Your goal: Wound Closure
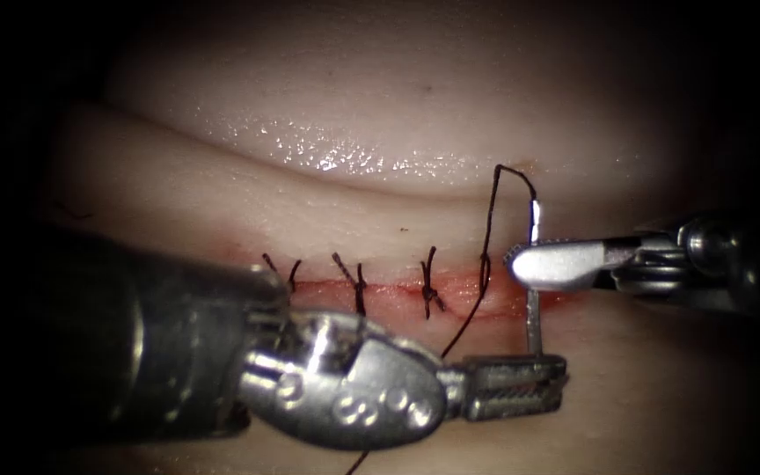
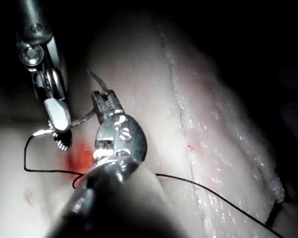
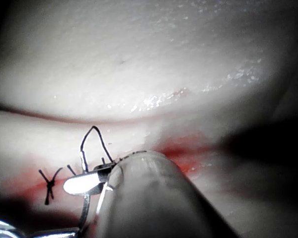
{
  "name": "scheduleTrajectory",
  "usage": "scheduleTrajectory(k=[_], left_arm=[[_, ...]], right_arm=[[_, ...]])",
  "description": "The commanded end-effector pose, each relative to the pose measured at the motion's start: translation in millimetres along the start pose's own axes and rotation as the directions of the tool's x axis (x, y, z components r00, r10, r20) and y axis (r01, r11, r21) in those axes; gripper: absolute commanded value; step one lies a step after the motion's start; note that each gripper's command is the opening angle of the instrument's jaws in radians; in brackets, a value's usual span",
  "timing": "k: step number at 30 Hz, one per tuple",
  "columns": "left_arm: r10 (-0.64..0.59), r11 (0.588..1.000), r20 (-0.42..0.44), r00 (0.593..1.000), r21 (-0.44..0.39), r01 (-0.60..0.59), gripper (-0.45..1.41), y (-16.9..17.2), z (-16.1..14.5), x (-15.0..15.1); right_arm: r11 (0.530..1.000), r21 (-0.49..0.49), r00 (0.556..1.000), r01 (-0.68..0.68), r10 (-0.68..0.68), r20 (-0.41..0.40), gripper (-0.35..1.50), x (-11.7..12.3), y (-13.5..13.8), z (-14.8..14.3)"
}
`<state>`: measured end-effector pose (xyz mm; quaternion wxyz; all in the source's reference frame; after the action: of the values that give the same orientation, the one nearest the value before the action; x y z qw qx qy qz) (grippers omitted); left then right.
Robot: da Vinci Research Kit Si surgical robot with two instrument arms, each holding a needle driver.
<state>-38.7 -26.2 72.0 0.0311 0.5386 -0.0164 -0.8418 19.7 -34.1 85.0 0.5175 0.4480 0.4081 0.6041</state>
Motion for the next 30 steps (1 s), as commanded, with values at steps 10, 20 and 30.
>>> scheduleTrajectory(k=[10,20,30], left_arm=[[-0.004,1.0,0.003,1.0,0.003,0.004,-0.45,0.2,1.0,-0.3],[0.0,1.0,0.006,1.0,0.004,0.0,-0.45,0.2,1.0,-0.2],[-0.16,0.987,0.03,0.987,0.037,0.159,0.86,0.8,-1.4,-0.1]], right_arm=[[1.0,-0.004,0.999,0.023,-0.023,0.03,1.05,-1.4,1.1,1.1],[0.998,-0.054,1.0,0.022,-0.022,0.018,-0.35,-0.9,1.5,0.7],[0.998,-0.051,0.996,0.024,-0.029,-0.09,-0.35,0.9,3.0,0.7]])
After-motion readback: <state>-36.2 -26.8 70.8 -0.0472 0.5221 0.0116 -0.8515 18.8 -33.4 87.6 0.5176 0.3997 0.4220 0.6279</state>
